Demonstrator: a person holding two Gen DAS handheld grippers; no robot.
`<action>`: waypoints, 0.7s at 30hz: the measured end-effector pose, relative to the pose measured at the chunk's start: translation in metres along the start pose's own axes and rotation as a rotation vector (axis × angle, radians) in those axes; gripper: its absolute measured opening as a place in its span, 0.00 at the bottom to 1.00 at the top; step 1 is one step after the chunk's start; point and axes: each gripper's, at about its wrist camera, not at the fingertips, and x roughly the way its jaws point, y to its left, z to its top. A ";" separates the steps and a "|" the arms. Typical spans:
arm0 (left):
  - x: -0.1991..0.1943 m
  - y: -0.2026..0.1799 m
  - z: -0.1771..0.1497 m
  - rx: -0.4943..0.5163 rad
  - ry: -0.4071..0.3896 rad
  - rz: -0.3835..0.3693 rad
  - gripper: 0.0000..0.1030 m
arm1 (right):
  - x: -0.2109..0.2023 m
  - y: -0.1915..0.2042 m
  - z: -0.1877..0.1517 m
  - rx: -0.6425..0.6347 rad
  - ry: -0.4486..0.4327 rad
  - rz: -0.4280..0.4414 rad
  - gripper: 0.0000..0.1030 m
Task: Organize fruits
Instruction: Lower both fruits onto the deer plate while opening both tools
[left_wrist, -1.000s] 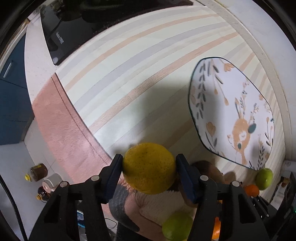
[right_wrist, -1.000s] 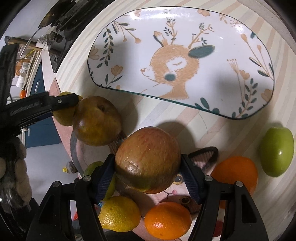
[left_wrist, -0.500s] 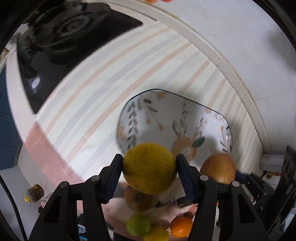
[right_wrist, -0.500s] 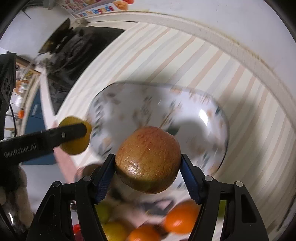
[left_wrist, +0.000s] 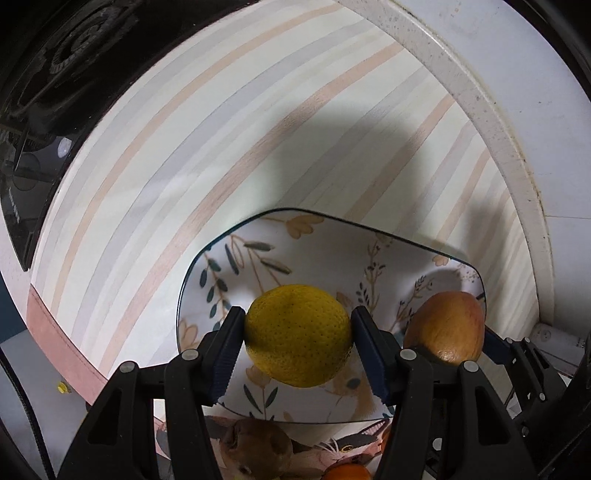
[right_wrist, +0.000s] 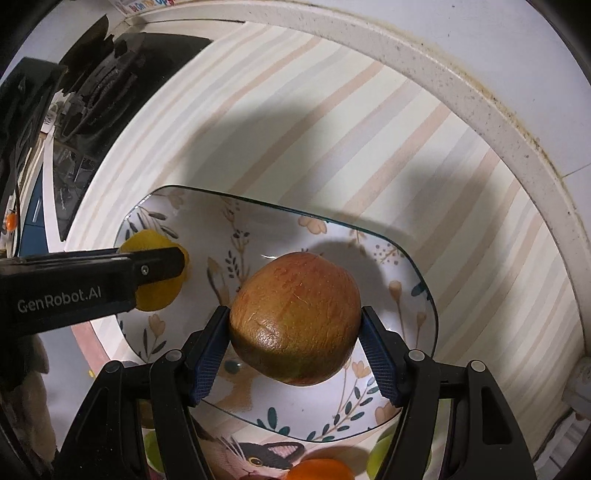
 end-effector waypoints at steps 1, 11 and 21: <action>0.003 -0.001 0.003 0.003 0.006 0.003 0.55 | 0.001 -0.002 -0.001 0.004 0.006 -0.001 0.70; 0.001 -0.006 0.010 0.021 -0.025 0.030 0.75 | 0.003 -0.027 -0.005 0.089 0.068 0.039 0.71; -0.015 0.007 -0.023 0.043 -0.077 0.104 0.87 | -0.035 -0.037 -0.034 0.105 0.027 -0.032 0.89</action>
